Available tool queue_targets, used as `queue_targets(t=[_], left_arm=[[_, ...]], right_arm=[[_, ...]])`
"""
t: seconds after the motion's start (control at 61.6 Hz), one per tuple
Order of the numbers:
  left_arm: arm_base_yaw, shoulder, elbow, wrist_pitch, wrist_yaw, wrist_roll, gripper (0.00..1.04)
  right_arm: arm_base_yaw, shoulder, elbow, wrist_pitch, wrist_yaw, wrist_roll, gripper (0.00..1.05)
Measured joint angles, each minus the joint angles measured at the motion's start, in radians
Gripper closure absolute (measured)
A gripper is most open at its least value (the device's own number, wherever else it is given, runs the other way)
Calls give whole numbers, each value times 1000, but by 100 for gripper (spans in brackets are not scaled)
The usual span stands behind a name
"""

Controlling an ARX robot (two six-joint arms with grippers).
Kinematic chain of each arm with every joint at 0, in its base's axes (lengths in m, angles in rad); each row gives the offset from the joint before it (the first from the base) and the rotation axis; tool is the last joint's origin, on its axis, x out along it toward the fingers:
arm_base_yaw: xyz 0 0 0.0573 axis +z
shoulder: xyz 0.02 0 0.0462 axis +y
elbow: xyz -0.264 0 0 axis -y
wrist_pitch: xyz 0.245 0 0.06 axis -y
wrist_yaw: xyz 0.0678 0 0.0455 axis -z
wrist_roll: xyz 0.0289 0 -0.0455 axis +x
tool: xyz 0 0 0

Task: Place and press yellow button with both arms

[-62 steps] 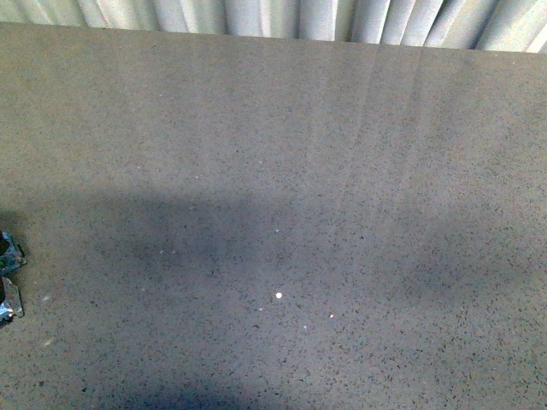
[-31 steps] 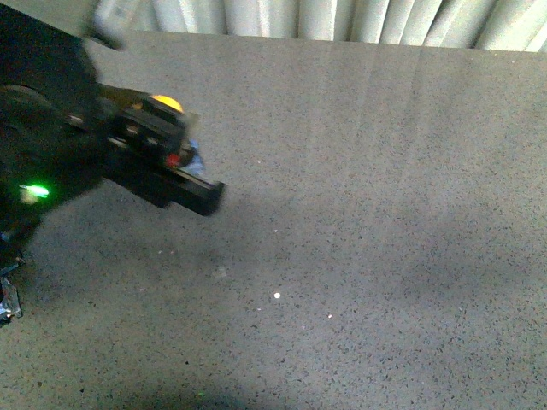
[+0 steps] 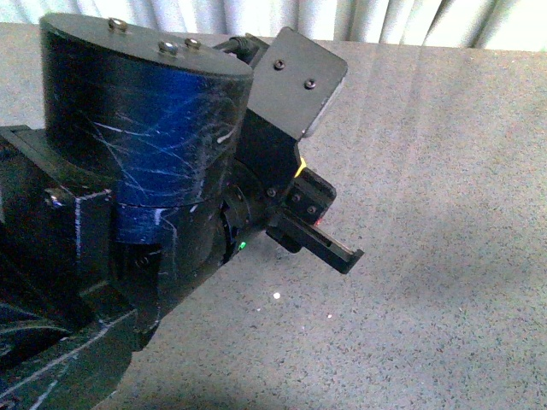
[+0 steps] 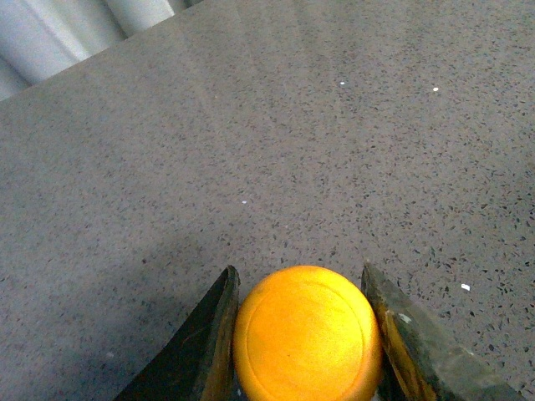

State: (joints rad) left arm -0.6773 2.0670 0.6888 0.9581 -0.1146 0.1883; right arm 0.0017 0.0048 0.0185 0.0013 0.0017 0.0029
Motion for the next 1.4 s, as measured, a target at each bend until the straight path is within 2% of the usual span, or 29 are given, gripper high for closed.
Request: queue_targets(t=[0.422,0.633,0.747,0.779,1.087,1.217,1.396], left_arm=[[-14,61,31,18,26,20,71],[-21,80,32,10,47,16,38],[-22,76,26,10,60,9,12],[-21,73,19,9,63,8,8],[21,-52,-123,47,82,-18,9],[89,-174,-236,75,101,-45,9],[216,-438,-409,46,180,-131,9]], right_arm=[[0,0,0,0,0,0,9],[0,0,0,0,0,0,9],[0,0,0,0,0,0,9],[0,0,0,0,0,0,9],[0,0,0,0,0,0,9],[0,0,0,0,0,0,9],[0,0,0,0,0,0,9]])
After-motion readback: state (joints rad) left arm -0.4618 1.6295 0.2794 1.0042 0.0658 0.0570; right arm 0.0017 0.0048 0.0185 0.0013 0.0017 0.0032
